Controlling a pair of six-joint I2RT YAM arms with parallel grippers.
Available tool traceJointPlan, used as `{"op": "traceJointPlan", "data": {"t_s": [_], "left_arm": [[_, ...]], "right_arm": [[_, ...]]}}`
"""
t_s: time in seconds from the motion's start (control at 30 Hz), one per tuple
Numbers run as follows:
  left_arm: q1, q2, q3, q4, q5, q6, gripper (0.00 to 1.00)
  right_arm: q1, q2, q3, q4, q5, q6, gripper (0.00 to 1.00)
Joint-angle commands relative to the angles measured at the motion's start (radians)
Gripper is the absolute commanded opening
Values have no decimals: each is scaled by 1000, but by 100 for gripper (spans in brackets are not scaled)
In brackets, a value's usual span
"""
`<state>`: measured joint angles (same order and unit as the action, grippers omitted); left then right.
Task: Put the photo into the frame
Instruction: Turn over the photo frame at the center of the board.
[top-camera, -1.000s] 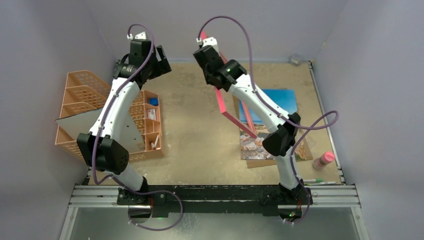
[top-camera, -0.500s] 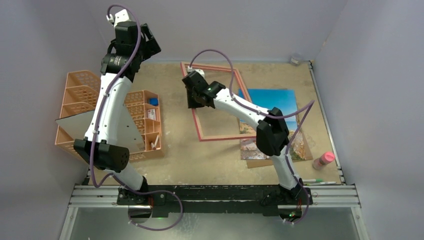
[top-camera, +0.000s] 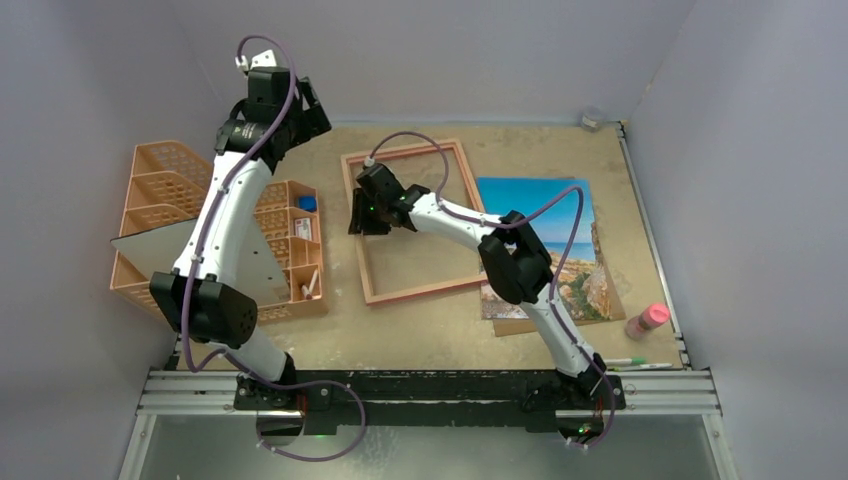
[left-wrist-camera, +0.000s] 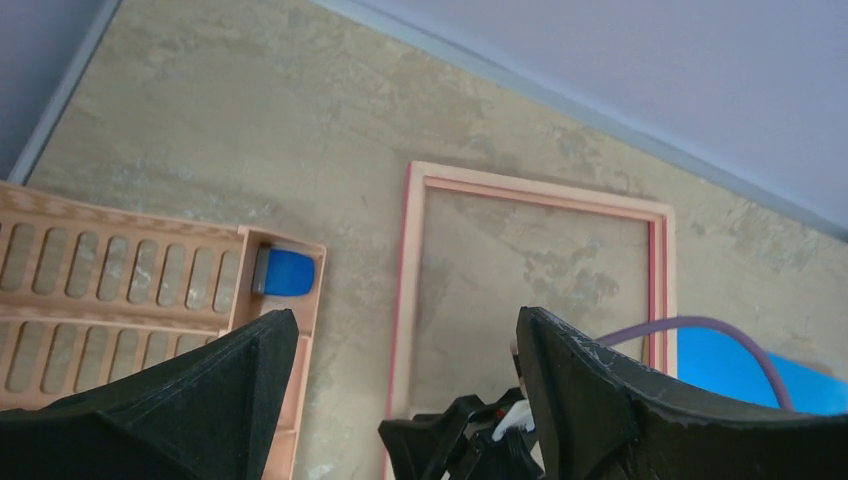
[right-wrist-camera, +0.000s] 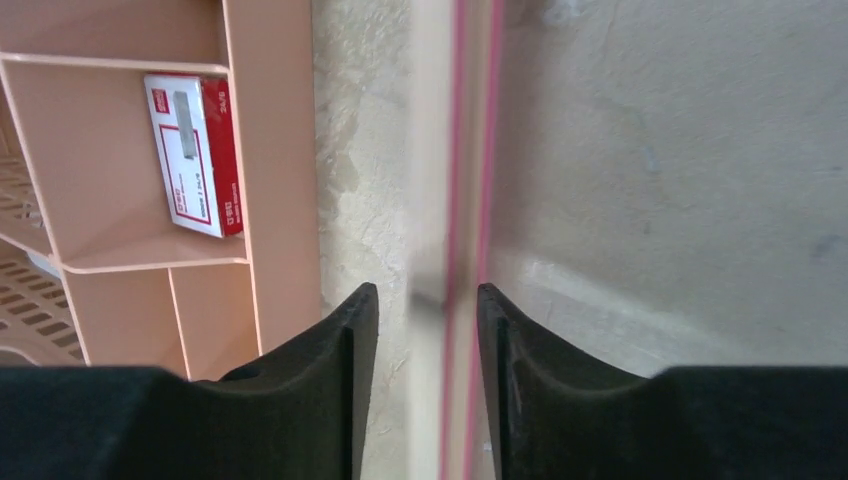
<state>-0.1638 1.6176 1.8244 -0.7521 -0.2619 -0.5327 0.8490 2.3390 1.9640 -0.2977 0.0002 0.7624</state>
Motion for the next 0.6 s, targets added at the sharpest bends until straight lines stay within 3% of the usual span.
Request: {"op": "traceJointPlan", "data": {"t_s": [0.0, 0.27, 0.43, 0.57], "left_arm": [[6, -56, -67, 12, 31, -20, 84], [6, -76, -170, 36, 48, -29, 84], [6, -104, -302, 80, 114, -45, 84], [6, -78, -341, 84, 147, -53, 83]], "right_arm": [[5, -11, 39, 70, -120, 41, 48], [-54, -84, -12, 47, -121, 13, 57], [-202, -342, -295, 88, -56, -24, 59], [-311, -495, -470, 37, 127, -125, 65]]}}
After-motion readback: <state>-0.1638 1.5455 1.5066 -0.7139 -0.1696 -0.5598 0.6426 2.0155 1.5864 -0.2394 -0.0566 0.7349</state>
